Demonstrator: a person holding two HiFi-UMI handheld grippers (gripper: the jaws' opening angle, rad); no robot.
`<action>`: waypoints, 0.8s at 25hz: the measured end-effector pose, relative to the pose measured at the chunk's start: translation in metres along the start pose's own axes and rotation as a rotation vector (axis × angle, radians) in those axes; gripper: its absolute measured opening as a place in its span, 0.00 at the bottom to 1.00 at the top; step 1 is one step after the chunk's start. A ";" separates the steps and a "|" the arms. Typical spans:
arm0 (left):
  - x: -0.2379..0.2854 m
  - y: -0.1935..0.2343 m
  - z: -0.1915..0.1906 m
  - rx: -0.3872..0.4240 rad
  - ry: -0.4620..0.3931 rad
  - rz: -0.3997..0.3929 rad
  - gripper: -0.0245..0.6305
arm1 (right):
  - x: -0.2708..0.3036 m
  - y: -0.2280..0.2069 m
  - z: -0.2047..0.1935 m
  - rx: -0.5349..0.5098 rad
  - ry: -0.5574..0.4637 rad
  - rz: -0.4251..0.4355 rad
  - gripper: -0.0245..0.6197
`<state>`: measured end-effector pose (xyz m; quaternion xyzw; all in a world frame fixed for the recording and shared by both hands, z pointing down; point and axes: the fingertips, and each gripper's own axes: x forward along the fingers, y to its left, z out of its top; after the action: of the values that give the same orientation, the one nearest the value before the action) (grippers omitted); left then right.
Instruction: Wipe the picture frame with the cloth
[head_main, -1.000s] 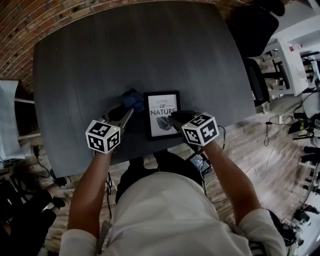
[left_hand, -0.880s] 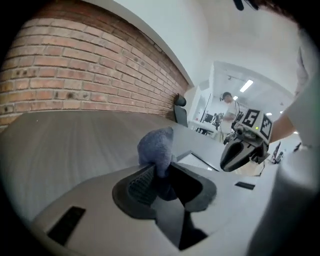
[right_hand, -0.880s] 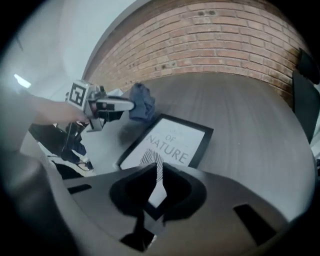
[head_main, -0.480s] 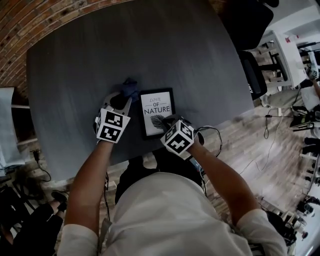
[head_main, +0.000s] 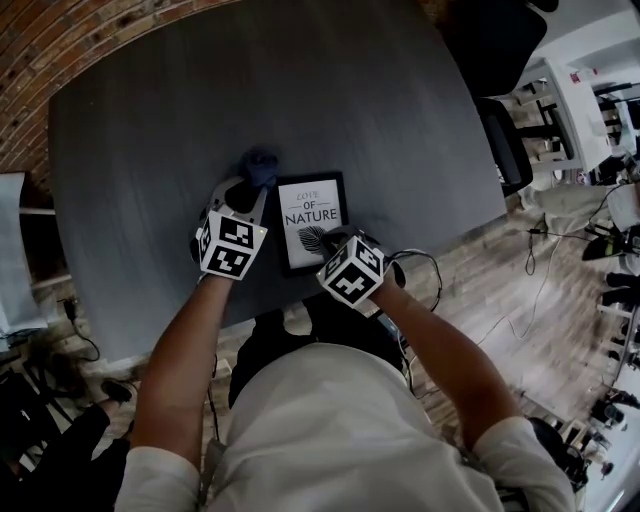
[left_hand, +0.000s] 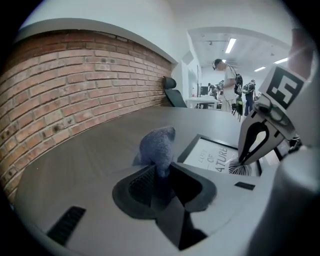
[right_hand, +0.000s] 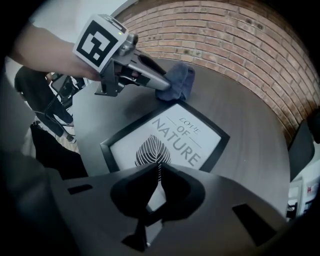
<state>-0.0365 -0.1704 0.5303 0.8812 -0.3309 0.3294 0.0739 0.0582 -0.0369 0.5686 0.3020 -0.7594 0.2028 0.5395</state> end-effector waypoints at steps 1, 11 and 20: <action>0.000 -0.007 -0.001 -0.005 -0.003 -0.030 0.18 | 0.001 0.000 0.000 0.003 0.002 0.002 0.08; -0.014 -0.047 -0.012 -0.121 -0.026 -0.230 0.17 | 0.001 -0.001 -0.003 0.016 0.011 0.008 0.08; -0.032 -0.071 -0.024 -0.197 -0.022 -0.326 0.17 | 0.002 -0.002 -0.003 0.018 0.014 -0.001 0.08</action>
<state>-0.0216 -0.0903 0.5349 0.9152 -0.2153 0.2694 0.2084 0.0612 -0.0368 0.5711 0.3058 -0.7535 0.2112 0.5422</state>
